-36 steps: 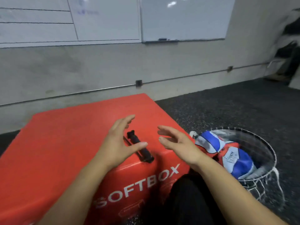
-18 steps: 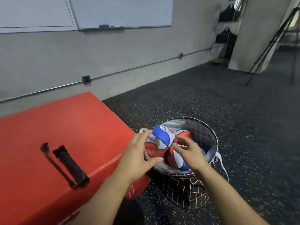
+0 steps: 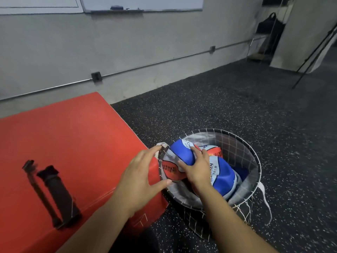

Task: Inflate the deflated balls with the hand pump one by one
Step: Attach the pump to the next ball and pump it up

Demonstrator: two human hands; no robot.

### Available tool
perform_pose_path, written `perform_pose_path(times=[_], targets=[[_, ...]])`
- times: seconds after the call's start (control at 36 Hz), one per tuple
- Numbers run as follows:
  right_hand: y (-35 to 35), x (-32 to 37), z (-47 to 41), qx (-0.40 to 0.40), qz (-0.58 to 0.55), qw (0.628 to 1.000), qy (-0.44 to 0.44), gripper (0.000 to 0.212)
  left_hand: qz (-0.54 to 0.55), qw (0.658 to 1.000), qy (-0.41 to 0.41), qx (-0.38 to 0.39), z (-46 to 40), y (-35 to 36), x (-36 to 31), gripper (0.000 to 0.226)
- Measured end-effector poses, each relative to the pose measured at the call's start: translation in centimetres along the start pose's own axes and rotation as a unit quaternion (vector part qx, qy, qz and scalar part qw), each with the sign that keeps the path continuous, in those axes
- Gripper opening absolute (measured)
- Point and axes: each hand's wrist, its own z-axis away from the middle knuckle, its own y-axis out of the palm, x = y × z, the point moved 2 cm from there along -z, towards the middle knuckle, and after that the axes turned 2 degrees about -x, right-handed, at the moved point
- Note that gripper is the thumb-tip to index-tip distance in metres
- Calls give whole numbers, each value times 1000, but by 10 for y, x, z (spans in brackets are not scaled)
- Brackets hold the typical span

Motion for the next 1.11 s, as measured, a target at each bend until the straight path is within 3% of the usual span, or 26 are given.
perform_pose_path(times=[0.28, 0.42, 0.67, 0.81, 0.94, 1.11], targets=[[-34, 12, 17, -89, -36, 995, -21, 57, 29, 999, -28, -11, 4, -5, 0, 87], [-71, 31, 41, -93, -166, 980, -65, 49, 92, 991, -62, -69, 12, -16, -1, 87], [-100, 120, 101, 68, -407, 901, -132, 56, 197, 962, -77, -174, 44, -75, -2, 92], [-74, 182, 129, 162, -445, 866, -161, 66, 260, 941, -86, -199, 76, -135, 16, 95], [-19, 254, 161, 210, -416, 861, -204, 64, 141, 947, -59, -281, 118, -220, 36, 86], [72, 313, 209, 328, -367, 847, -200, 53, 41, 959, -60, -275, 169, -290, 91, 82]])
